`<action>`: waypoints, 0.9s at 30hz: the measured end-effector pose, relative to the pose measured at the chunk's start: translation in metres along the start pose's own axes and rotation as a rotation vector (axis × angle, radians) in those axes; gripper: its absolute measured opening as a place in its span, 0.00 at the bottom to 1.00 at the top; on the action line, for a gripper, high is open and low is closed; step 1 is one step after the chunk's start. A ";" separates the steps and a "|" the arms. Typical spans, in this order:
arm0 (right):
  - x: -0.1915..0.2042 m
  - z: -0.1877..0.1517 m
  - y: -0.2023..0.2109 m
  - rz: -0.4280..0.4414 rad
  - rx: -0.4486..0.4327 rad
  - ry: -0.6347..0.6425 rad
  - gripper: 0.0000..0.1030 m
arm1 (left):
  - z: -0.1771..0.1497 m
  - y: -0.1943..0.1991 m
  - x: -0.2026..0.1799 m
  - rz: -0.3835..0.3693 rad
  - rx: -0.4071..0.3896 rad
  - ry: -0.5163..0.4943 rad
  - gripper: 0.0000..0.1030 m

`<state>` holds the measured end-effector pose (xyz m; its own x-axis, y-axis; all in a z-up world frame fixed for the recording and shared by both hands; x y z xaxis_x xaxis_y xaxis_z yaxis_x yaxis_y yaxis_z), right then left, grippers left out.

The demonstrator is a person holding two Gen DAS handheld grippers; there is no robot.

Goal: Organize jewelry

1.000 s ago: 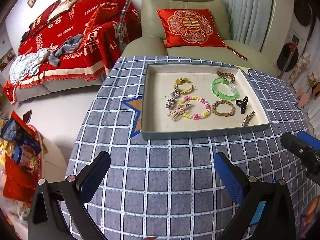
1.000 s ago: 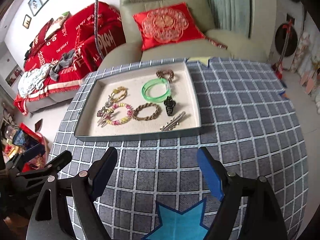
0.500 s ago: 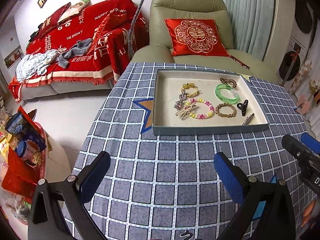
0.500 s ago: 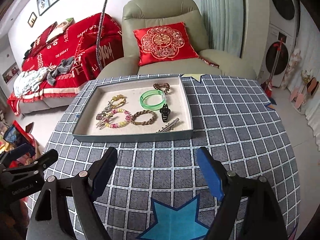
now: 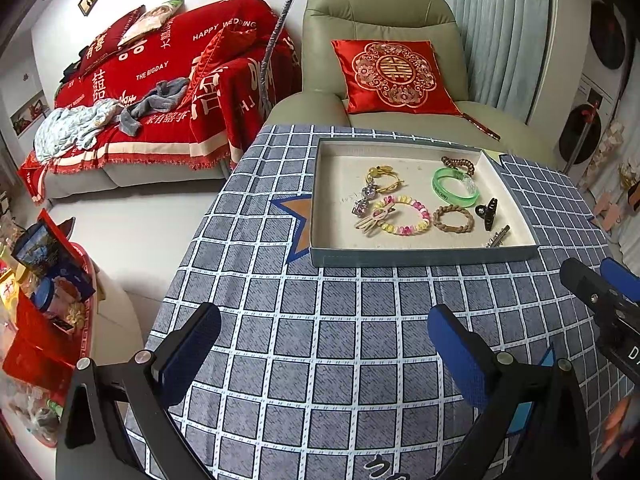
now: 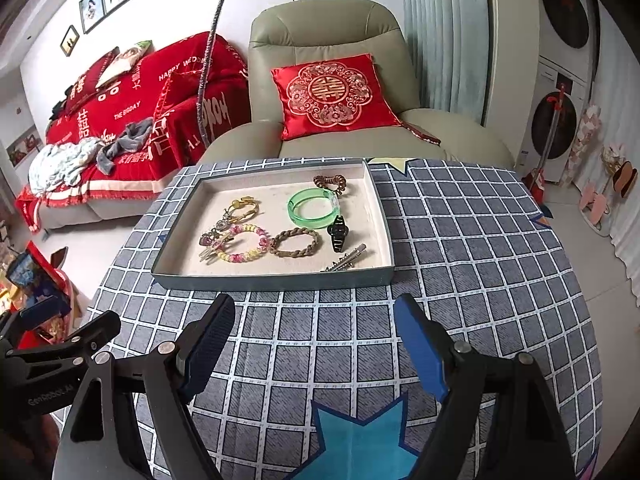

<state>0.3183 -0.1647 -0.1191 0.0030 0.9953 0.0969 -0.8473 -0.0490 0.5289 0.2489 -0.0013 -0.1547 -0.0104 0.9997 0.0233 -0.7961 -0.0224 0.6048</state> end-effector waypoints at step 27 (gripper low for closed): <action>0.001 0.001 0.000 0.003 -0.004 0.000 0.81 | 0.000 0.002 -0.004 -0.009 0.001 -0.014 1.00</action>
<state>0.3193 -0.1637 -0.1183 -0.0001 0.9952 0.0983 -0.8494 -0.0519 0.5252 0.2468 -0.0059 -0.1536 0.0049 0.9996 0.0290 -0.7953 -0.0137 0.6061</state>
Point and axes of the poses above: each gripper's, at about its wrist camera, not at the fingertips, and y roughly against the way its jaws point, x to its left, z to its top, the point moved 10 cm from there along -y, roughly the way its jaws point, and after that the axes turned 15 degrees about -x, right-handed, at the moved point
